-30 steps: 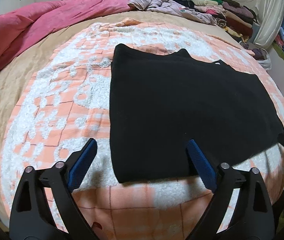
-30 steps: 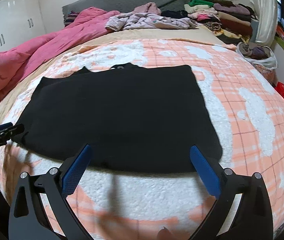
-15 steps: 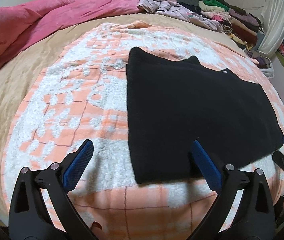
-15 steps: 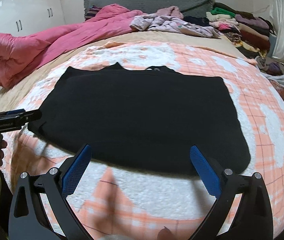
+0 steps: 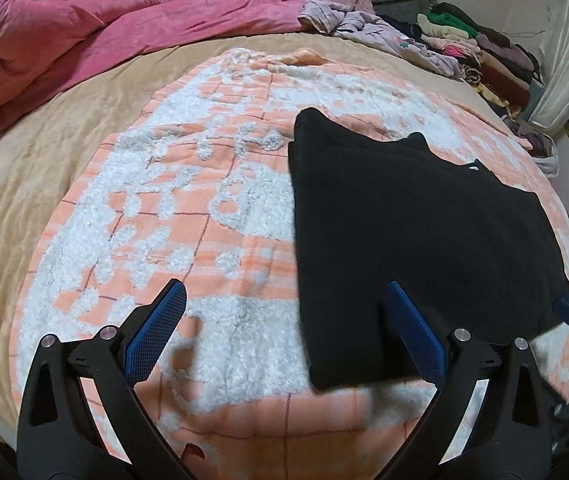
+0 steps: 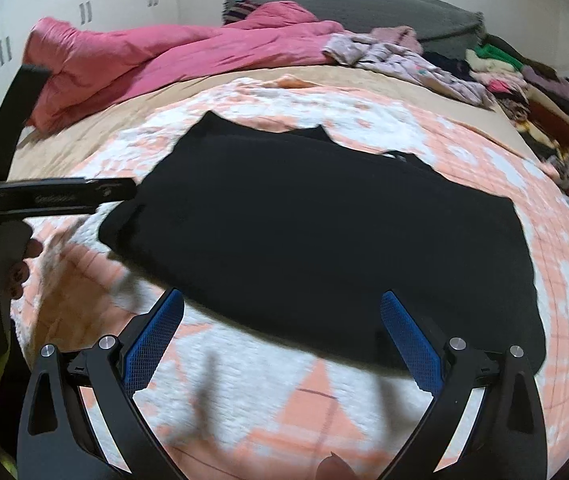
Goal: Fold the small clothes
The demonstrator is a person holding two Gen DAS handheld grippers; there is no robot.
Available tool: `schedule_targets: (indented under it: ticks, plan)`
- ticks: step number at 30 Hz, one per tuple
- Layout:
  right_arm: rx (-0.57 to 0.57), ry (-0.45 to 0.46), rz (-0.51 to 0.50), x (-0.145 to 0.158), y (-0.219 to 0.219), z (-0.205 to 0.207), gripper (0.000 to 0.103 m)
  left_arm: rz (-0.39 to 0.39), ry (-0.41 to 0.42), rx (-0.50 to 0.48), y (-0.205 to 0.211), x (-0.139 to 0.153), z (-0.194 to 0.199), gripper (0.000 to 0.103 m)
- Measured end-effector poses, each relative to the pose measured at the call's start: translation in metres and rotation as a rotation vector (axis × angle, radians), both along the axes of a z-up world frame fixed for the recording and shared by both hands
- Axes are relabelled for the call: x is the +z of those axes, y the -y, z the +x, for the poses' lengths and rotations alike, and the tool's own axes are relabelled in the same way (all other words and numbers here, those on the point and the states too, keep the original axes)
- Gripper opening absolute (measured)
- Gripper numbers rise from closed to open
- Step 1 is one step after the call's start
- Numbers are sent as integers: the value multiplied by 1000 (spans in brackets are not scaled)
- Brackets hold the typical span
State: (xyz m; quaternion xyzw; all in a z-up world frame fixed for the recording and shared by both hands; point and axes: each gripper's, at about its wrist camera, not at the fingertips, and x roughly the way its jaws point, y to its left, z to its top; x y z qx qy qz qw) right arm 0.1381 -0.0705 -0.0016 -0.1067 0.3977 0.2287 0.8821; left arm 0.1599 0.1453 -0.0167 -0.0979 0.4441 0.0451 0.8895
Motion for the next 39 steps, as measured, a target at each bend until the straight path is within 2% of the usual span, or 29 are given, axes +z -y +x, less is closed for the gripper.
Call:
schedule_targets:
  ticks: [13,30,39]
  plan:
    - [133,26,-74,-11,-56,-7,98,2,7,26,-14,2,14,93]
    - [173,62,-184,-37,-84,0,98,4,-18,61,-33,1,50,93]
    - [186,95,-224,-45,-95,8,98,-84,-55,60,-39,-6,71,93]
